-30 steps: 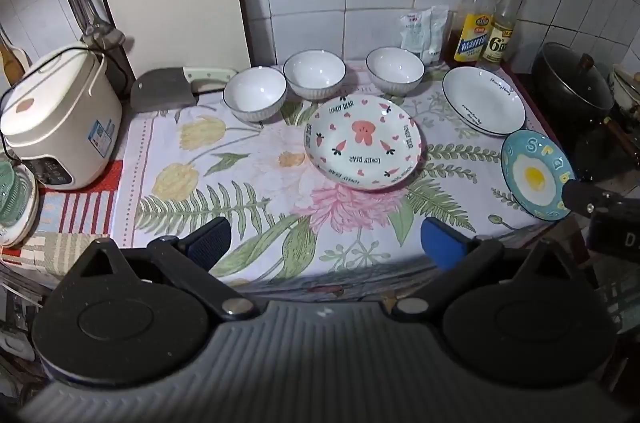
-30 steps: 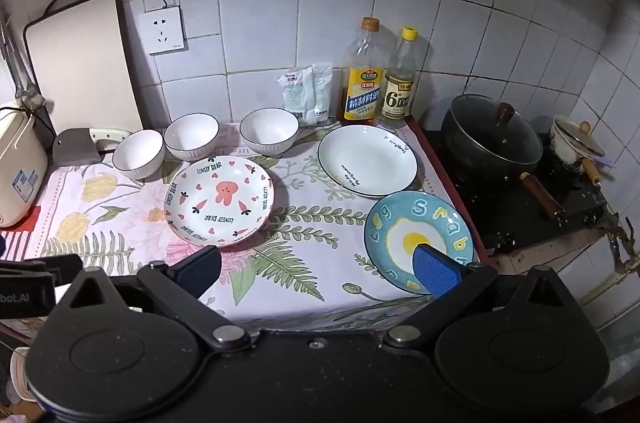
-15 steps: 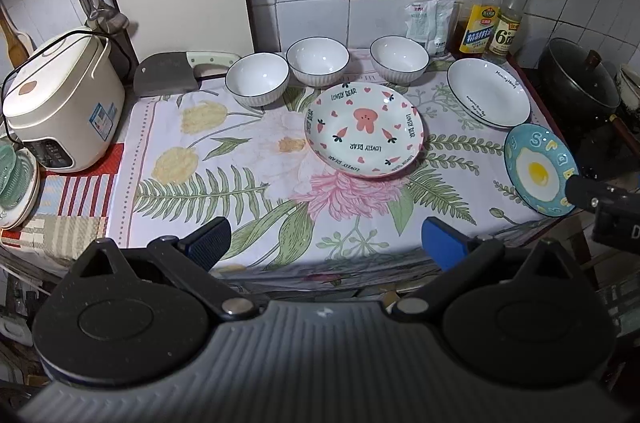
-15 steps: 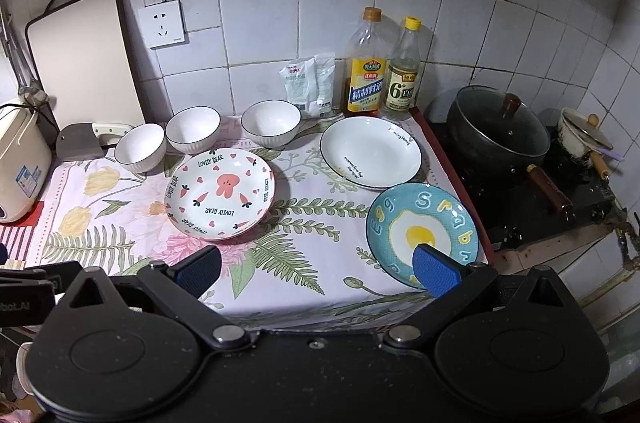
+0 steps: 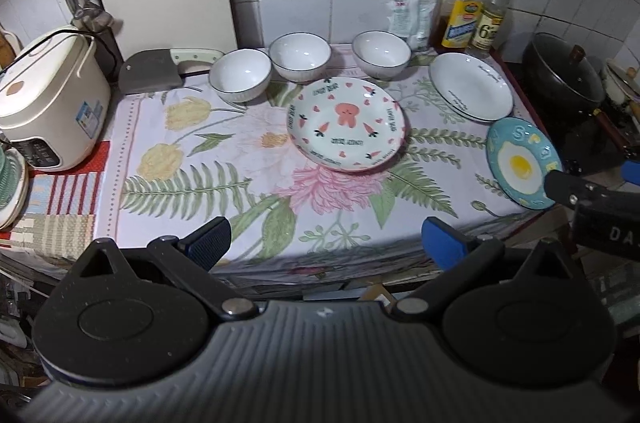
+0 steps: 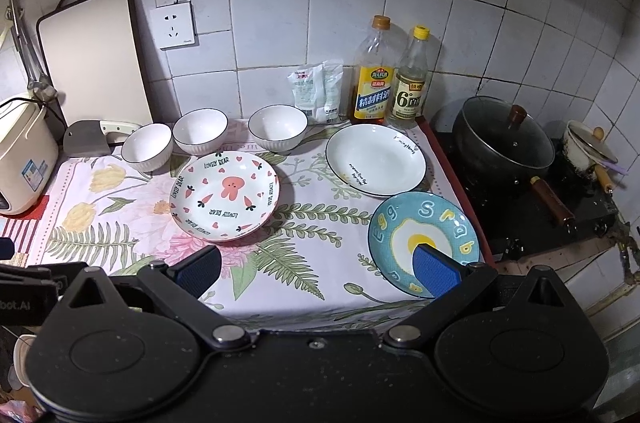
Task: Organize plates and bowls
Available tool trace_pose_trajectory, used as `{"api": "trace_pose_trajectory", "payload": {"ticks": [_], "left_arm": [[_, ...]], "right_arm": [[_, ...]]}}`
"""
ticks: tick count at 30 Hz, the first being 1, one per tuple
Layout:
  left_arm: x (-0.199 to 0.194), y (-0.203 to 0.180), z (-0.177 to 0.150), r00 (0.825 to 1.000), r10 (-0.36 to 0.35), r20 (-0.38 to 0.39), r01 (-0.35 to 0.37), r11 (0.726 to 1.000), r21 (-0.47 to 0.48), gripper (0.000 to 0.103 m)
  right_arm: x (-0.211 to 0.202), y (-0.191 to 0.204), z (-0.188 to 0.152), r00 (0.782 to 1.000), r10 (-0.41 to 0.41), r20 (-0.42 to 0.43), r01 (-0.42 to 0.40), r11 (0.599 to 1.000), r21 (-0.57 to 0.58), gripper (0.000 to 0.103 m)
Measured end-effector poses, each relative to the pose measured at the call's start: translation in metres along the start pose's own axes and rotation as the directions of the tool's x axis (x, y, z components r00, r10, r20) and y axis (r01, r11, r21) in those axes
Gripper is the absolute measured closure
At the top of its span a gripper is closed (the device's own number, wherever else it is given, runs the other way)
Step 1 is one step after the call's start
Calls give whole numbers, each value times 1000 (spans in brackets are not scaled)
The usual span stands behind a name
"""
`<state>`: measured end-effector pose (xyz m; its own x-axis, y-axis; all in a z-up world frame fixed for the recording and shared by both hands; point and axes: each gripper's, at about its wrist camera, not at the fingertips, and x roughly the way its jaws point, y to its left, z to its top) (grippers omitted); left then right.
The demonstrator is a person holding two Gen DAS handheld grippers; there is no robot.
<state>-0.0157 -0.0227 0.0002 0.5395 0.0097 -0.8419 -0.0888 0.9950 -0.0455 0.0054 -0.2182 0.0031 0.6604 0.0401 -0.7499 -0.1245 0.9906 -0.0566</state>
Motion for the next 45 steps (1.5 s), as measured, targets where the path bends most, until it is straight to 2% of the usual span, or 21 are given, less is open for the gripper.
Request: {"api": "trace_pose_trajectory", "payload": {"ticks": [10,17,45], "left_arm": [[0,-16,-5,999,20,-26,-19,999,46,0],[-1,-21,-4,999,33,2,-34,998,53,0],[4,-32,-3,999,53,10,-53,998,38,0]], "right_arm": [[-1,-22,-4,999,-38,-13,38,999,23,0],[5,-33,-11,999,-41,-36,42,998,45,0],[13,-37,-10,999,-14,-29,14,1000,-6,0]]}}
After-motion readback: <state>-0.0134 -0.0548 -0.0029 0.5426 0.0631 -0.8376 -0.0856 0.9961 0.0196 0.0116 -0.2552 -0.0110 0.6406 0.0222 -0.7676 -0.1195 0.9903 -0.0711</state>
